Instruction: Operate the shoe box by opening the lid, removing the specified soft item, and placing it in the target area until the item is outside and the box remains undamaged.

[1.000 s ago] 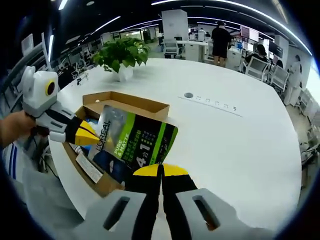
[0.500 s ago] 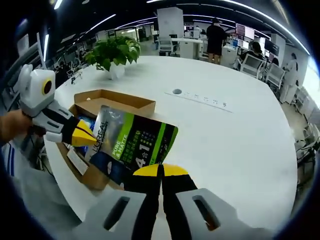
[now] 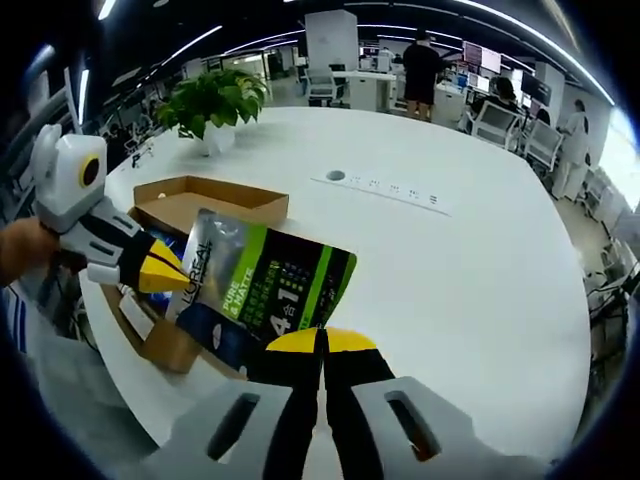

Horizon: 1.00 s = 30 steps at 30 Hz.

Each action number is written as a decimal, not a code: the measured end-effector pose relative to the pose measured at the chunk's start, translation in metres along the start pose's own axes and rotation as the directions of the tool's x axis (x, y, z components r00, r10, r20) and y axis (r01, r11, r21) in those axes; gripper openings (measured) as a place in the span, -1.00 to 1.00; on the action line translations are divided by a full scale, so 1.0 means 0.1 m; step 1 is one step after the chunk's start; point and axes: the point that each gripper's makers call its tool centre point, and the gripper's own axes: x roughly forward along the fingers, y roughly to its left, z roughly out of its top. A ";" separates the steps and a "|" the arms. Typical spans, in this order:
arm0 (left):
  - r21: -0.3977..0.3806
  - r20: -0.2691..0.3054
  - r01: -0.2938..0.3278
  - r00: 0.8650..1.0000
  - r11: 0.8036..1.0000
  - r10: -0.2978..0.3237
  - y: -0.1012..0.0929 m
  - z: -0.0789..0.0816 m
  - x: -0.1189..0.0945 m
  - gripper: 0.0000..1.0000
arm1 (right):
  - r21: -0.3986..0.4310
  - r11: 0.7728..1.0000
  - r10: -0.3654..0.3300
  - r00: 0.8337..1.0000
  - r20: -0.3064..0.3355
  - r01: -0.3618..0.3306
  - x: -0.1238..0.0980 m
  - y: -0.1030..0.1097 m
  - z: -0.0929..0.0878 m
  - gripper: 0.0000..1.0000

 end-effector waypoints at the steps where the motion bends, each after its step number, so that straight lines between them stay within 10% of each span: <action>1: 0.001 -0.003 0.002 1.000 1.000 -0.002 -0.01 0.00 0.02 -1.00 | 0.002 1.000 -0.001 1.000 -0.001 0.001 0.00 -0.02 -0.01 -1.00; 30: 0.115 -0.168 0.028 0.986 0.993 -0.008 -0.01 -0.10 0.55 -1.00 | 0.046 0.999 -0.018 0.996 -0.085 0.022 0.37 -0.38 -0.30 -1.00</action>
